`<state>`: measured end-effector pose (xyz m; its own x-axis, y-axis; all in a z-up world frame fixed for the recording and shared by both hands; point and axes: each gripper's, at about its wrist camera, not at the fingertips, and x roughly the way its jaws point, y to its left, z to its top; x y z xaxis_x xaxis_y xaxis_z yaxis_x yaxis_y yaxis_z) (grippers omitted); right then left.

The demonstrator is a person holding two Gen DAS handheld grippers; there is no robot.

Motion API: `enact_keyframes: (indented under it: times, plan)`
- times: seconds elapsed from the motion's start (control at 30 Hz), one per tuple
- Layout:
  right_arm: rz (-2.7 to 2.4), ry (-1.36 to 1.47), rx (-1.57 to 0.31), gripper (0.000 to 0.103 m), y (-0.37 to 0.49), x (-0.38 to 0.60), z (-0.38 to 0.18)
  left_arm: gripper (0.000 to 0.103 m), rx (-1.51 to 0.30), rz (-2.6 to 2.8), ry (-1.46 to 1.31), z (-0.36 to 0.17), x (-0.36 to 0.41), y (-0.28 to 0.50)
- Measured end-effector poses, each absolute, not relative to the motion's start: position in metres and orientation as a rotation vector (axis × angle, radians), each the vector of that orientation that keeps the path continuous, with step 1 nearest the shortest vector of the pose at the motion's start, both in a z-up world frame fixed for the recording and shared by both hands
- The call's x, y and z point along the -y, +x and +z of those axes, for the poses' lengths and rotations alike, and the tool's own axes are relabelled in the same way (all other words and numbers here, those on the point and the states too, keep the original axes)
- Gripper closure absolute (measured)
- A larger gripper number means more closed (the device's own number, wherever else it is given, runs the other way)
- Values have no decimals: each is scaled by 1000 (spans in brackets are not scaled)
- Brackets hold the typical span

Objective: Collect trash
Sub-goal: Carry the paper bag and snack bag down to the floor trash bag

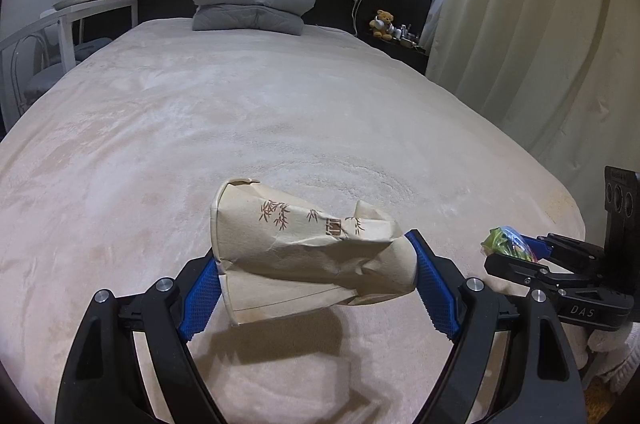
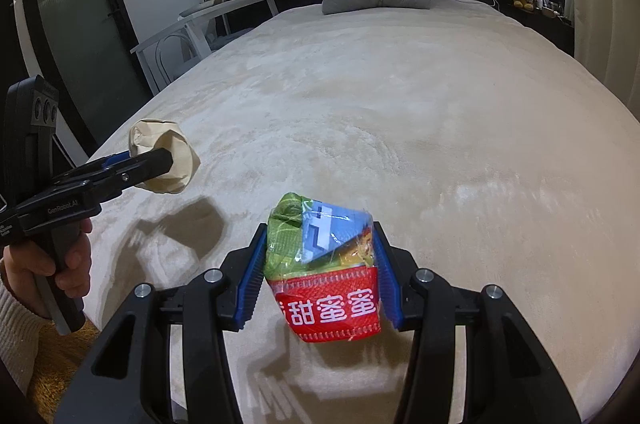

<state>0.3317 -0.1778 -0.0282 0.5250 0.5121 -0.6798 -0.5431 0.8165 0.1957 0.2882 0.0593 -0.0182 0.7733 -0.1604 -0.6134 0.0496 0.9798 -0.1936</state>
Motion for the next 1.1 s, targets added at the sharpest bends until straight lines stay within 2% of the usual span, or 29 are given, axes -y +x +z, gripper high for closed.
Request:
enact_keyframes:
  times: [0.23,1.1]
  plan:
    - [629,-69,-786,54,291,175,-37,20,-606,-119,-227,-4,-51,237]
    - [665,-4,-717,53,135,223,-30,20,-570,-146,-208,-22,12,73]
